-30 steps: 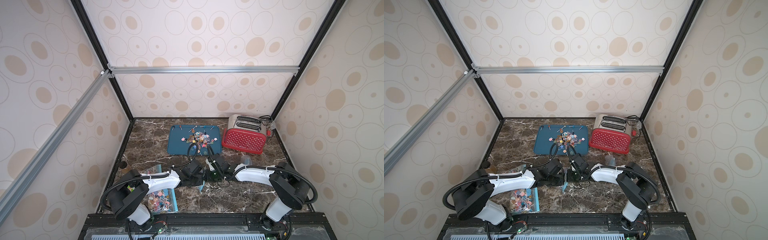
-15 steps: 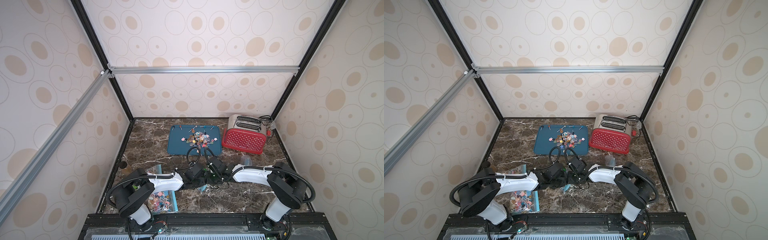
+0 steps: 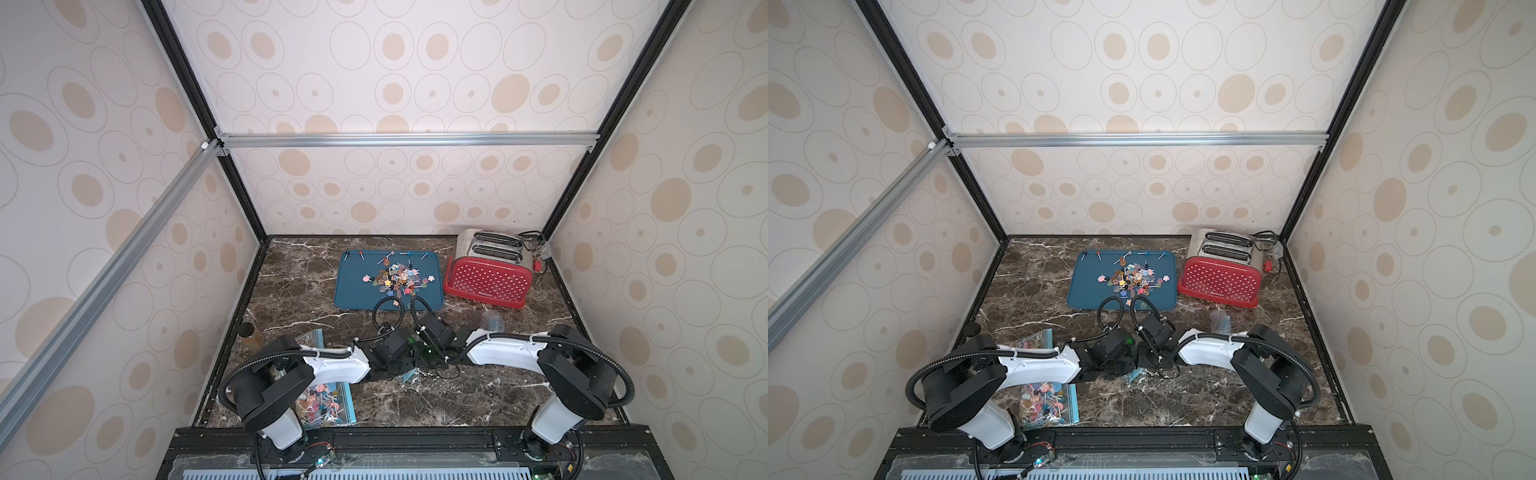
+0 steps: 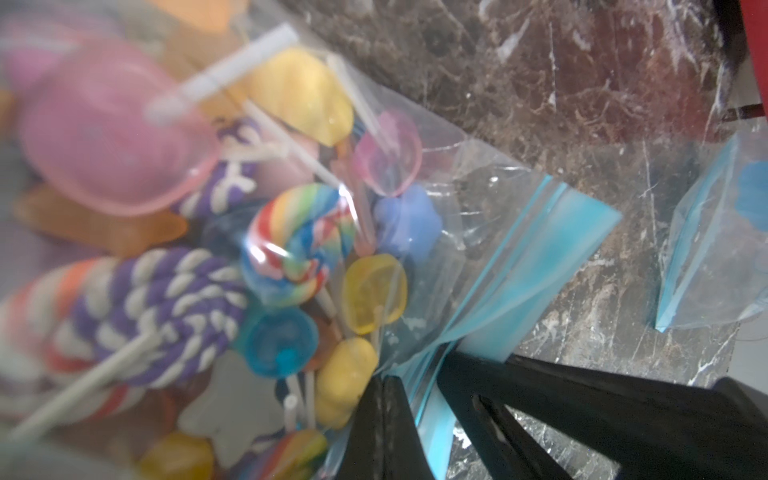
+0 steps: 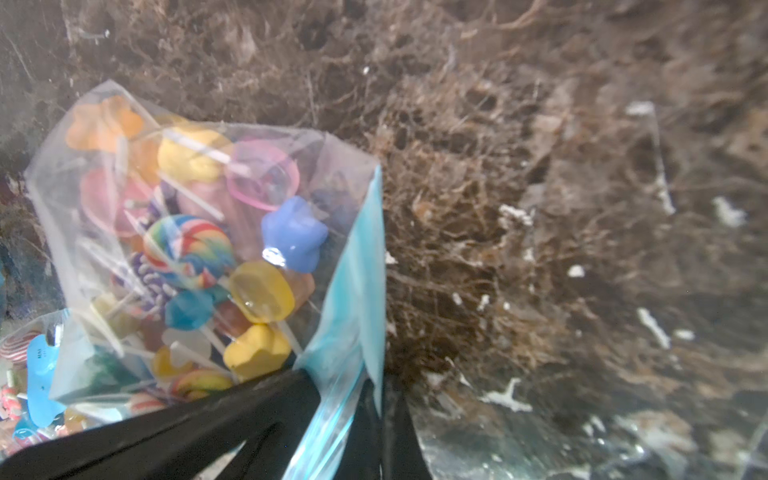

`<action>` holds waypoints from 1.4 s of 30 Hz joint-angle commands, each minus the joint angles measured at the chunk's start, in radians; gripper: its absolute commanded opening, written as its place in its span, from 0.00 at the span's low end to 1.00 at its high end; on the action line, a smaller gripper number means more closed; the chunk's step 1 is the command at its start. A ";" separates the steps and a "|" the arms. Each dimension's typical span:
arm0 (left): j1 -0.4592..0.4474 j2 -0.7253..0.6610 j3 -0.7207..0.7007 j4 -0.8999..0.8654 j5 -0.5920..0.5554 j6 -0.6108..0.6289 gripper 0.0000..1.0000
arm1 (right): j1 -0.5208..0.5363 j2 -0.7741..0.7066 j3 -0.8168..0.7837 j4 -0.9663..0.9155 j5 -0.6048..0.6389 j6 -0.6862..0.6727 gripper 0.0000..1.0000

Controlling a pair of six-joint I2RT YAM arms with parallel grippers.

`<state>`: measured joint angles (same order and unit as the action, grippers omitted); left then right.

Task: Pour candies out of the ziploc bag
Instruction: Open the ziploc bag at the center of the board.

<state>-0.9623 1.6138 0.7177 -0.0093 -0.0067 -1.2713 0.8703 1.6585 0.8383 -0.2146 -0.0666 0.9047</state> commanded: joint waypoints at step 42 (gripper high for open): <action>0.010 0.040 0.037 0.067 0.221 0.212 0.22 | -0.018 -0.139 -0.117 0.146 -0.069 -0.052 0.00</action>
<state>-0.9543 1.6329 0.7227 0.0692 0.1722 -1.0863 0.8516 1.5295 0.7223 -0.1184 -0.1047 0.8330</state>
